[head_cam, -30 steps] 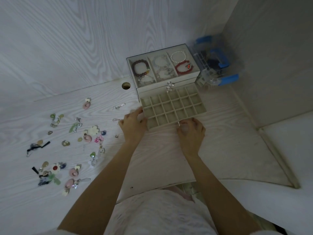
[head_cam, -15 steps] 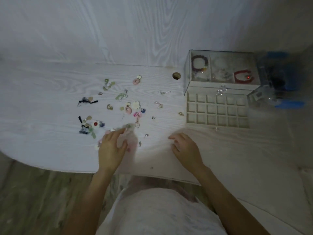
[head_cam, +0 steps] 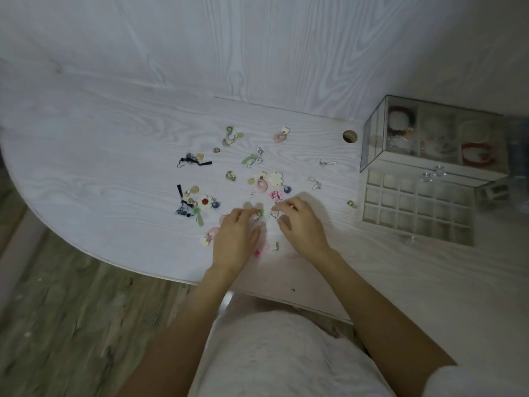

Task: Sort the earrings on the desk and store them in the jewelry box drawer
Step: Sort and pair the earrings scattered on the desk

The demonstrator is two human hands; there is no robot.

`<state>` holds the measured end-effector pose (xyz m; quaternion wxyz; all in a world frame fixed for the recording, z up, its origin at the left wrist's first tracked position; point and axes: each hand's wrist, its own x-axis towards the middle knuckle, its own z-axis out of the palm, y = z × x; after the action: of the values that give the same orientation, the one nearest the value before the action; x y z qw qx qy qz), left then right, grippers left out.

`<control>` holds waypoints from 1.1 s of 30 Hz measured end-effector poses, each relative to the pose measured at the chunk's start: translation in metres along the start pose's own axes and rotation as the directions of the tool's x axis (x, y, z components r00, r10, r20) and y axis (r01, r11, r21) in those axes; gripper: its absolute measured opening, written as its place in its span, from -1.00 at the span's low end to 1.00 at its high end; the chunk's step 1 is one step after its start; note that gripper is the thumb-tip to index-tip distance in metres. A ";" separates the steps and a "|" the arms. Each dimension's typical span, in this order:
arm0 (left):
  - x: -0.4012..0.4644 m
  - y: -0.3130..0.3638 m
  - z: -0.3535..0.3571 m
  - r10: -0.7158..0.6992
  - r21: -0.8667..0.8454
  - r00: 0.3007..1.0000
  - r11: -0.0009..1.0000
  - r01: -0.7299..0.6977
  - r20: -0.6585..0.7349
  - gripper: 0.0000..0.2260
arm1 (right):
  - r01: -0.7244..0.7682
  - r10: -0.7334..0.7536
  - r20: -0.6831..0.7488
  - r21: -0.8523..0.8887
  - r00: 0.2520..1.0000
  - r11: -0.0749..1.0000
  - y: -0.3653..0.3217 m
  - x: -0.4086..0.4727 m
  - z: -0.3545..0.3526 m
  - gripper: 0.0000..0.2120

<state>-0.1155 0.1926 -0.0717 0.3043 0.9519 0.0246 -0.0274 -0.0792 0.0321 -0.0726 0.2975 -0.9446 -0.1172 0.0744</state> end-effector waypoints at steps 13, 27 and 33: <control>0.012 -0.019 0.002 0.021 -0.029 0.998 0.999 -0.019 0.053 -0.81 | -0.077 0.062 -0.165 -0.083 0.984 0.994 0.008 -0.004 -0.001 -0.86; 0.003 -0.063 -0.046 -0.099 -0.145 0.975 0.987 0.071 -0.197 -0.78 | 0.172 -0.162 0.061 -0.234 0.985 0.957 -0.032 0.013 0.021 -0.90; 0.069 -0.060 -0.047 -0.038 -0.118 0.993 0.993 0.025 -0.109 -0.73 | 0.130 -0.122 0.046 -0.236 0.991 0.963 -0.028 0.018 0.018 -0.93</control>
<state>-0.0490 0.2706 -0.0728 0.3568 0.9321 0.0581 0.0224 -0.0706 0.0693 -0.0723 0.1843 -0.9628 -0.1897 0.0555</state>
